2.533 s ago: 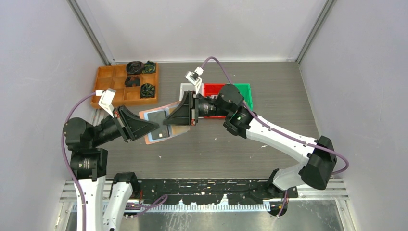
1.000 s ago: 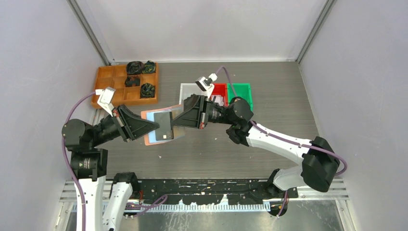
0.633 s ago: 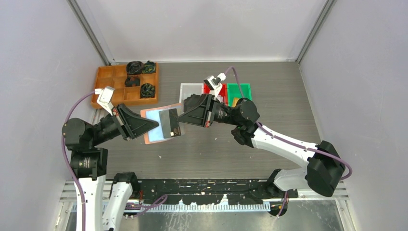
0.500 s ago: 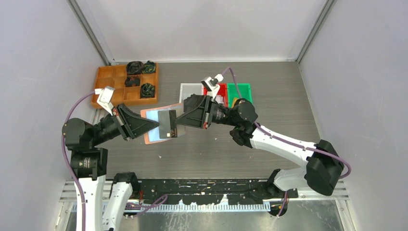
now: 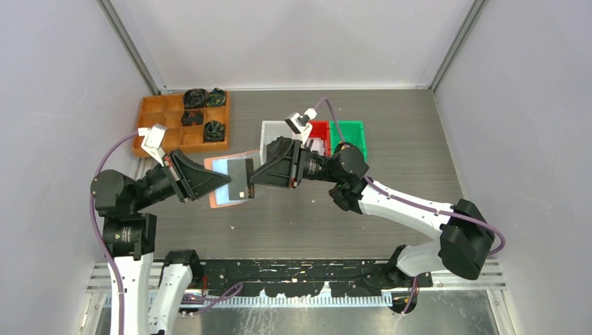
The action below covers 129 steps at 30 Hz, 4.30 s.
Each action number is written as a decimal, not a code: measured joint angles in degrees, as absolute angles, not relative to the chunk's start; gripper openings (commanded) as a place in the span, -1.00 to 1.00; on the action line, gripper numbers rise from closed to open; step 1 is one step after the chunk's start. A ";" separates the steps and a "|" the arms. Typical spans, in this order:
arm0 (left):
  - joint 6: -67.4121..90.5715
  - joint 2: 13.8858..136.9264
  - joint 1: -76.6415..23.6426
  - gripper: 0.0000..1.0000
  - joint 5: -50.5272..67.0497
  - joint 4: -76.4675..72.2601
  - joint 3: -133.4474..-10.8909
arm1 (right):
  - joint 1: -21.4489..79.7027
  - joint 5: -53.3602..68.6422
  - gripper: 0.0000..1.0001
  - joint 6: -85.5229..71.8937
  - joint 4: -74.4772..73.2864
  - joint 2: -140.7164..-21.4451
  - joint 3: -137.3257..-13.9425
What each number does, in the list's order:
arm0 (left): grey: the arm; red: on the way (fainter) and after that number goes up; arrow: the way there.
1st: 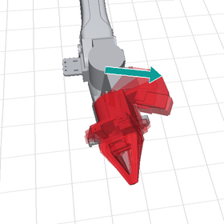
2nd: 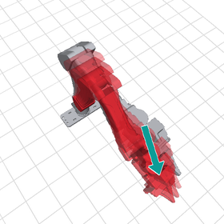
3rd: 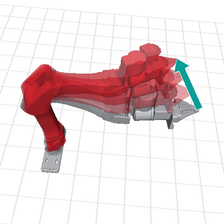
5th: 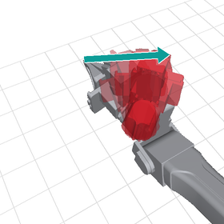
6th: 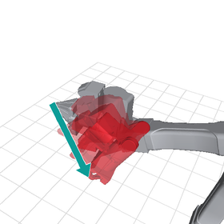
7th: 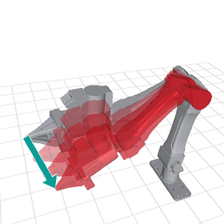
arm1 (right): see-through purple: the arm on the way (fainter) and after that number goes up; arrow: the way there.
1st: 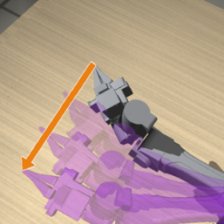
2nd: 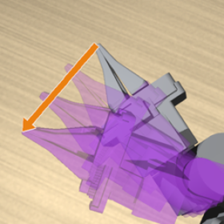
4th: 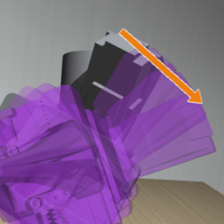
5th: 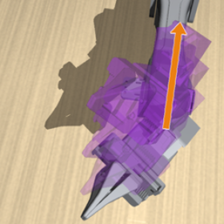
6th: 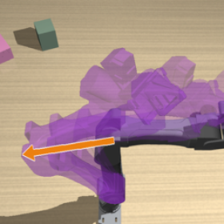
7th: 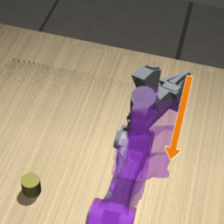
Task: Take the credit cards out of the card holder
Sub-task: Remove the credit card from the card holder, then place the credit card in the storage box, then remove the credit card from the card holder.
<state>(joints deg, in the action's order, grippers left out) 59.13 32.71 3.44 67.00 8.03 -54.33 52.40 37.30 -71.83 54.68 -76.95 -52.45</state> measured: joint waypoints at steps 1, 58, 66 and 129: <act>59.13 32.80 3.44 -1.00 66.98 8.05 -54.33 | 52.40 37.32 -0.22 -71.83 54.61 -77.03 -52.49; 56.34 33.04 3.44 -1.00 65.14 8.19 -55.40 | 30.57 16.08 -0.99 -36.99 -12.97 -110.65 -82.21; 56.34 33.04 3.44 -1.00 65.12 8.10 -55.40 | 34.00 11.05 -0.98 -34.35 -17.32 -119.57 -95.92; 46.83 32.23 3.44 -0.70 64.66 13.26 -57.60 | 50.96 31.18 -0.61 -72.86 49.45 -71.75 -48.69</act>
